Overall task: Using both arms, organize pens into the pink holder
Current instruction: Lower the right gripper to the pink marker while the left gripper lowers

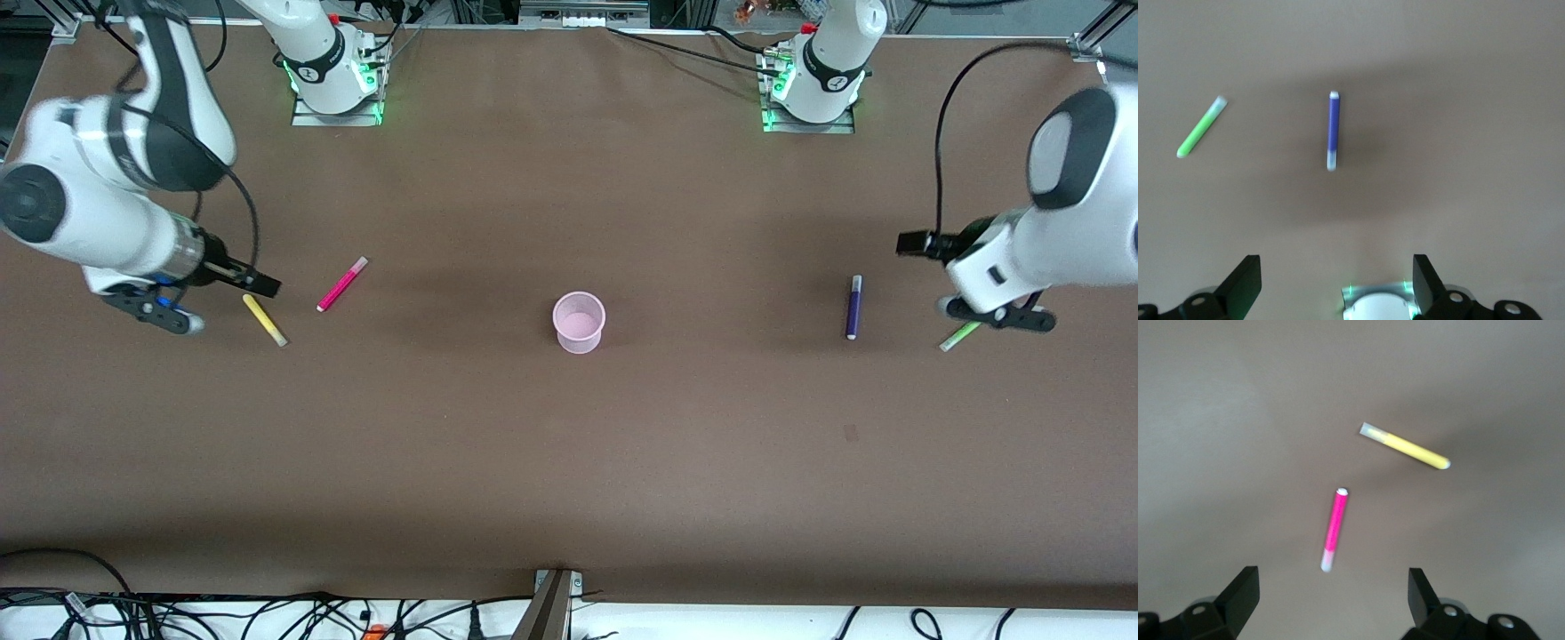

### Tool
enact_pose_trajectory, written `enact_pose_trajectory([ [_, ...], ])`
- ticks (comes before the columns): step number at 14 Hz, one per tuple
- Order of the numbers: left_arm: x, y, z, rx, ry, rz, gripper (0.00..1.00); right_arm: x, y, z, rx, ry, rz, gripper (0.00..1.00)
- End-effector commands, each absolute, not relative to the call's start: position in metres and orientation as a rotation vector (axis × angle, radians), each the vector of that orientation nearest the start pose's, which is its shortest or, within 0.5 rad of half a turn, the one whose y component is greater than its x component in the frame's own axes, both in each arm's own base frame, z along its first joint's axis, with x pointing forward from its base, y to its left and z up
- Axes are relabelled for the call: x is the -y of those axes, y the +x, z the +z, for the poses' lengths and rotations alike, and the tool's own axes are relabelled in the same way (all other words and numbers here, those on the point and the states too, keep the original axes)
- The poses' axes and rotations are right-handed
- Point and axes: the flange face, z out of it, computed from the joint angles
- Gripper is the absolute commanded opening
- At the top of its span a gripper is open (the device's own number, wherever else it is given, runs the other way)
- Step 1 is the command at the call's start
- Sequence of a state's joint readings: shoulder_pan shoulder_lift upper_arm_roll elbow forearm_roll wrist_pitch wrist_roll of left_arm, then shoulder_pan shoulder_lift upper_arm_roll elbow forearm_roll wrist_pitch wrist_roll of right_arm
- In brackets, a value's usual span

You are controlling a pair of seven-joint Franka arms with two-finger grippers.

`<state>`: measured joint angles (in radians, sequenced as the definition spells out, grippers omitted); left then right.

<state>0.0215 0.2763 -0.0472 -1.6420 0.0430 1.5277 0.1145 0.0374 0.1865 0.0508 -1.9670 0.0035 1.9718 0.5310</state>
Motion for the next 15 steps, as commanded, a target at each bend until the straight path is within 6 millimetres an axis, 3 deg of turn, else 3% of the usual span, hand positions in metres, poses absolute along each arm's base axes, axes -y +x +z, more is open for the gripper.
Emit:
enact_pose_trajectory([
  [1, 0.005, 0.614, 0.387, -0.281, -3.044, 0.582, 1.00, -0.074, 0.560, 0.311, -0.824, -3.062, 0.276, 0.98],
  [3, 0.004, 0.623, 0.358, -0.334, -3.050, 0.570, 1.00, -0.079, 0.562, 0.278, -0.859, -3.052, 0.274, 0.92],
  [6, -0.013, 0.631, 0.327, -0.422, -3.064, 0.526, 1.00, -0.075, 0.552, 0.252, -0.852, -3.060, 0.273, 0.83],
  [8, -0.020, 0.627, 0.302, -0.538, -3.069, 0.481, 1.00, -0.070, 0.544, 0.231, -0.857, -3.044, 0.193, 0.83],
  [11, -0.026, 0.610, 0.266, -0.558, -3.076, 0.401, 1.00, -0.068, 0.538, 0.223, -0.853, -3.039, 0.162, 0.84],
  [15, -0.023, 0.596, 0.235, -0.569, -3.080, 0.297, 1.00, -0.065, 0.535, 0.204, -0.839, -3.051, 0.213, 0.83],
])
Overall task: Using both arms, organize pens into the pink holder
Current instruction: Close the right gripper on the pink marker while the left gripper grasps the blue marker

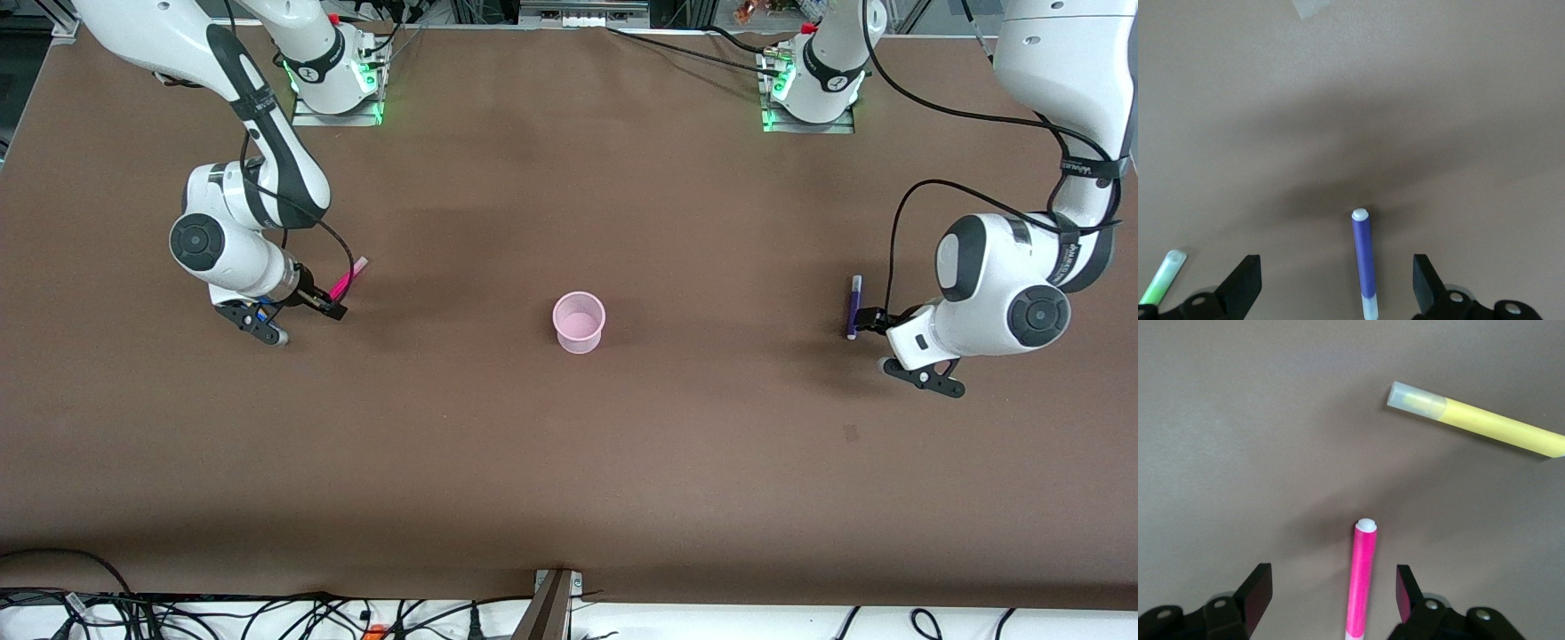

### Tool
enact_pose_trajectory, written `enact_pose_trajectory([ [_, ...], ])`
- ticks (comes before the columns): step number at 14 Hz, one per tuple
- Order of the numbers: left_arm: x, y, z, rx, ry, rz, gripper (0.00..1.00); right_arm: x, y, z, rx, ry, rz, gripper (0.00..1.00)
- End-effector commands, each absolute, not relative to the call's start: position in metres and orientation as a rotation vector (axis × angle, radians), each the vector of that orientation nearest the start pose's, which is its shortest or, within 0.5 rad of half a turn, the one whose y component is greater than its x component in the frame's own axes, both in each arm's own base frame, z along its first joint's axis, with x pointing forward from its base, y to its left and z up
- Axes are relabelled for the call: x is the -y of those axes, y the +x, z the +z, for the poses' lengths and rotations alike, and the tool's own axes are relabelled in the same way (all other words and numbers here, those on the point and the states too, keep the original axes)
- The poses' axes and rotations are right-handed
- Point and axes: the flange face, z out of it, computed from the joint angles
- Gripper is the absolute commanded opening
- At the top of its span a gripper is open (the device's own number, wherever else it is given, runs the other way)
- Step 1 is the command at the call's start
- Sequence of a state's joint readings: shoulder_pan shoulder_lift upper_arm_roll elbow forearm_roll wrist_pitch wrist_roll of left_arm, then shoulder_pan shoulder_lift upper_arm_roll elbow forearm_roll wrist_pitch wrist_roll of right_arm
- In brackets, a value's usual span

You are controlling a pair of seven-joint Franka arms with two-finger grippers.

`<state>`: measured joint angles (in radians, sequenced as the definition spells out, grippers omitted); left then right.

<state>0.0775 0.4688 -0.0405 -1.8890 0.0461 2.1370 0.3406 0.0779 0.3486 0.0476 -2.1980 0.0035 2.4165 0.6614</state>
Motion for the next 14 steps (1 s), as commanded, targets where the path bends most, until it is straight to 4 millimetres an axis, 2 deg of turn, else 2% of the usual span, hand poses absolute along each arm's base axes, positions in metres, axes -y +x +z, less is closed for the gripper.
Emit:
enact_pose_trajectory([
  [1, -0.022, 0.591, 0.229, -0.576, -3.080, 0.277, 1.00, -0.063, 0.534, 0.199, -0.845, -3.052, 0.227, 0.83],
  [6, -0.019, 0.563, 0.193, -0.583, -3.082, 0.170, 1.00, -0.060, 0.536, 0.180, -0.855, -3.050, 0.237, 0.80],
  [8, -0.019, 0.553, 0.184, -0.582, -3.083, 0.136, 1.00, -0.059, 0.535, 0.175, -0.844, -3.054, 0.254, 0.74],
  [12, -0.020, 0.551, 0.182, -0.580, -3.084, 0.136, 1.00, -0.058, 0.535, 0.178, -0.848, -3.054, 0.253, 0.23],
  [14, -0.020, 0.552, 0.181, -0.577, -3.084, 0.136, 1.00, -0.059, 0.543, 0.195, -0.834, -3.050, 0.205, 0.02],
])
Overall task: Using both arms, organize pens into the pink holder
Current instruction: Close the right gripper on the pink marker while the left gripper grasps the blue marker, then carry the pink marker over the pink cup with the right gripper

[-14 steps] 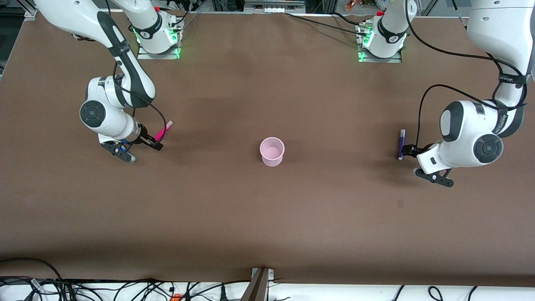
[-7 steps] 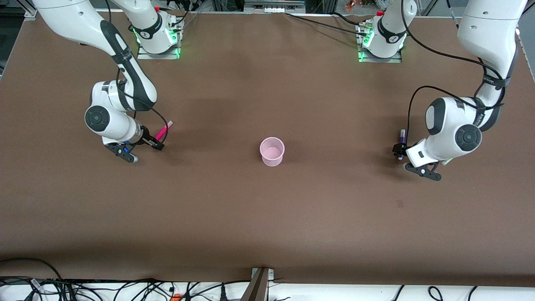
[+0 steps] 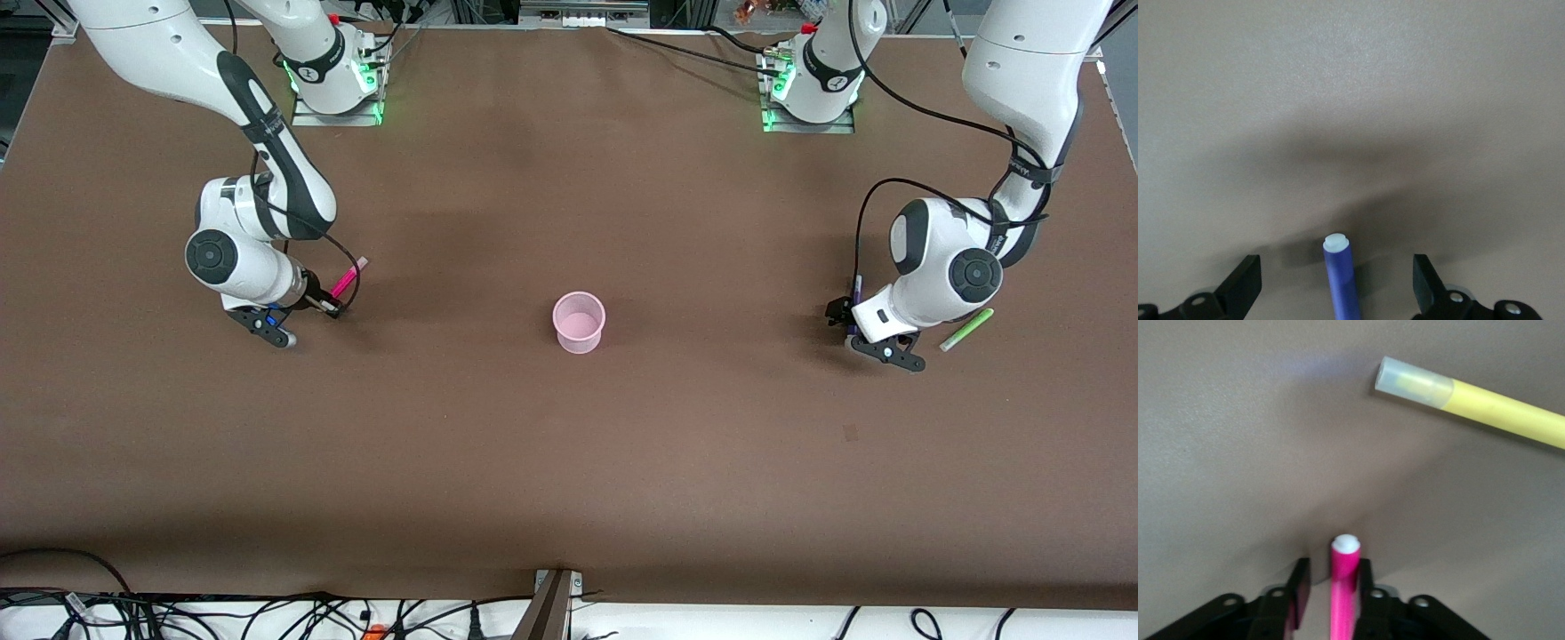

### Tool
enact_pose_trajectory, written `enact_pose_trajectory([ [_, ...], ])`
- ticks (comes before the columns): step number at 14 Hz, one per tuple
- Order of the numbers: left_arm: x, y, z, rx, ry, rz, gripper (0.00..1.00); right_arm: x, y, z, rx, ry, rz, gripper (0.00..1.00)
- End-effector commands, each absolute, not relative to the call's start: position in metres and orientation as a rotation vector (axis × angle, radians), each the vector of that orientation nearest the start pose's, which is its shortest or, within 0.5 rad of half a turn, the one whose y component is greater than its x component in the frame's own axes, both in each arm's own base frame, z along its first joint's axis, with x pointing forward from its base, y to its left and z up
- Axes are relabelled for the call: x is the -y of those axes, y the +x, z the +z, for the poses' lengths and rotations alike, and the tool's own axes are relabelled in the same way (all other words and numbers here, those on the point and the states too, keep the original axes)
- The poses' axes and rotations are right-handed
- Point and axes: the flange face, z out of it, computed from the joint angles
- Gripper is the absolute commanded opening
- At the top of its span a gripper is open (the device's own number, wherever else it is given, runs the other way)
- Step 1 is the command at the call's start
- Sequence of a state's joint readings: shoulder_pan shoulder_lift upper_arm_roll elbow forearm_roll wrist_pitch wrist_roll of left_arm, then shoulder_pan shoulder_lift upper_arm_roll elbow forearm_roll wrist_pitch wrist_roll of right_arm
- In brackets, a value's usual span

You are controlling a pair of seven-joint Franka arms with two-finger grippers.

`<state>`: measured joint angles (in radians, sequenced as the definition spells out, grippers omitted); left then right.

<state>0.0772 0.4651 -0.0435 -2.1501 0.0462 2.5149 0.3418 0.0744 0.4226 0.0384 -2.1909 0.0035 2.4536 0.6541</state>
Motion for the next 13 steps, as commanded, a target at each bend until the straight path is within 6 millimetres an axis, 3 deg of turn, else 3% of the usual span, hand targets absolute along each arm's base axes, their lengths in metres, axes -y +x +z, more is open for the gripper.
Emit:
enact_pose_trajectory([
  [1, -0.020, 0.552, 0.181, -0.577, -3.085, 0.138, 1.00, -0.059, 0.544, 0.202, -0.833, -3.049, 0.198, 0.00],
  [4, -0.020, 0.551, 0.178, -0.578, -3.086, 0.145, 0.87, -0.061, 0.552, 0.226, -0.842, -3.048, 0.197, 0.00],
  [6, -0.020, 0.551, 0.177, -0.578, -3.086, 0.148, 0.70, -0.075, 0.562, 0.270, -0.918, -3.039, 0.254, 0.00],
  [9, -0.020, 0.550, 0.176, -0.576, -3.087, 0.150, 0.49, -0.111, 0.576, 0.337, -1.033, -3.032, 0.334, 0.00],
  [12, -0.021, 0.550, 0.176, -0.576, -3.088, 0.150, 0.09, -0.157, 0.586, 0.386, -1.150, -2.994, 0.309, 0.00],
  [13, -0.021, 0.550, 0.177, -0.576, -3.087, 0.150, 0.00, -0.174, 0.587, 0.396, -1.193, -2.977, 0.276, 0.00],
])
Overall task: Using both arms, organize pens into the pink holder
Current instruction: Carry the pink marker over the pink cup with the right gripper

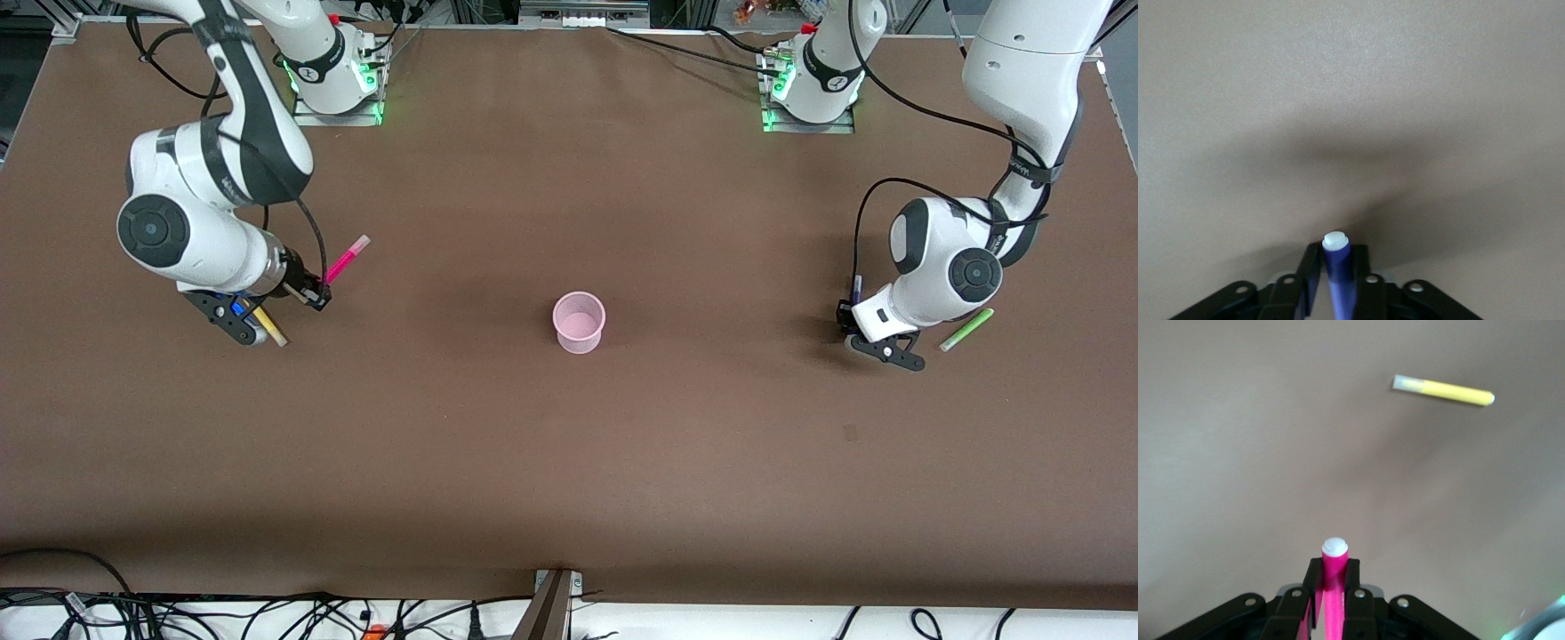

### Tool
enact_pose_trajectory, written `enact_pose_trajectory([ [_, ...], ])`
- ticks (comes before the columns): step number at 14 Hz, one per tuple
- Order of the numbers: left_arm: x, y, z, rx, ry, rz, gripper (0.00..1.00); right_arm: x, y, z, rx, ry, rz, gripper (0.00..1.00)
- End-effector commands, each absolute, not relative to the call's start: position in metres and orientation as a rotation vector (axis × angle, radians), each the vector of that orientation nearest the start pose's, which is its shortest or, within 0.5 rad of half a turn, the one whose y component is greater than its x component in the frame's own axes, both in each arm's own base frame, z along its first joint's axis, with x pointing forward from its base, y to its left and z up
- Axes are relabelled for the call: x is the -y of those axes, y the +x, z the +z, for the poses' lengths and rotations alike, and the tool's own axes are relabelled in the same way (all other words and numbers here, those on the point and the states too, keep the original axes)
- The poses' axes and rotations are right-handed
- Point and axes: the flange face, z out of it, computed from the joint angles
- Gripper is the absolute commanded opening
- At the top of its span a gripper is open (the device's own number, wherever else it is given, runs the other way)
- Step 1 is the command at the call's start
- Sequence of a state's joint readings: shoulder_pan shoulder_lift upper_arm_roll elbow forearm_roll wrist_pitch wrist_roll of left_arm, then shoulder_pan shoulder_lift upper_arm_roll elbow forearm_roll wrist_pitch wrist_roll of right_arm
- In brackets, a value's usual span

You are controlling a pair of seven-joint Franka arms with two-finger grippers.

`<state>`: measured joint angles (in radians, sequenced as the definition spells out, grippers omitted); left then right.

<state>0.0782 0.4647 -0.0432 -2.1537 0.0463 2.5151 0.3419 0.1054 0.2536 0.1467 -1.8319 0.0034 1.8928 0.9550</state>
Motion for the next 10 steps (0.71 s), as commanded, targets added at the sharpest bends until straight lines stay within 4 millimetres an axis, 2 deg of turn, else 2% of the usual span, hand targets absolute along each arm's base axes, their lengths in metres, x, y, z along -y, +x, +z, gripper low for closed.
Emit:
enact_pose_trajectory([
  [1, -0.021, 0.550, 0.177, -0.576, -3.087, 0.150, 0.00, -0.196, 0.585, 0.403, -1.214, -2.969, 0.244, 0.00],
  [3, -0.021, 0.550, 0.177, -0.574, -3.088, 0.152, 0.00, -0.225, 0.585, 0.418, -1.266, -2.943, 0.157, 0.00],
  [5, -0.021, 0.550, 0.177, -0.576, -3.088, 0.152, 0.00, -0.269, 0.584, 0.429, -1.307, -2.943, 0.022, 0.00],
  [10, -0.025, 0.553, 0.184, -0.594, -3.083, 0.143, 0.00, -0.379, 0.586, 0.426, -1.394, -2.887, -0.316, 0.00],
])
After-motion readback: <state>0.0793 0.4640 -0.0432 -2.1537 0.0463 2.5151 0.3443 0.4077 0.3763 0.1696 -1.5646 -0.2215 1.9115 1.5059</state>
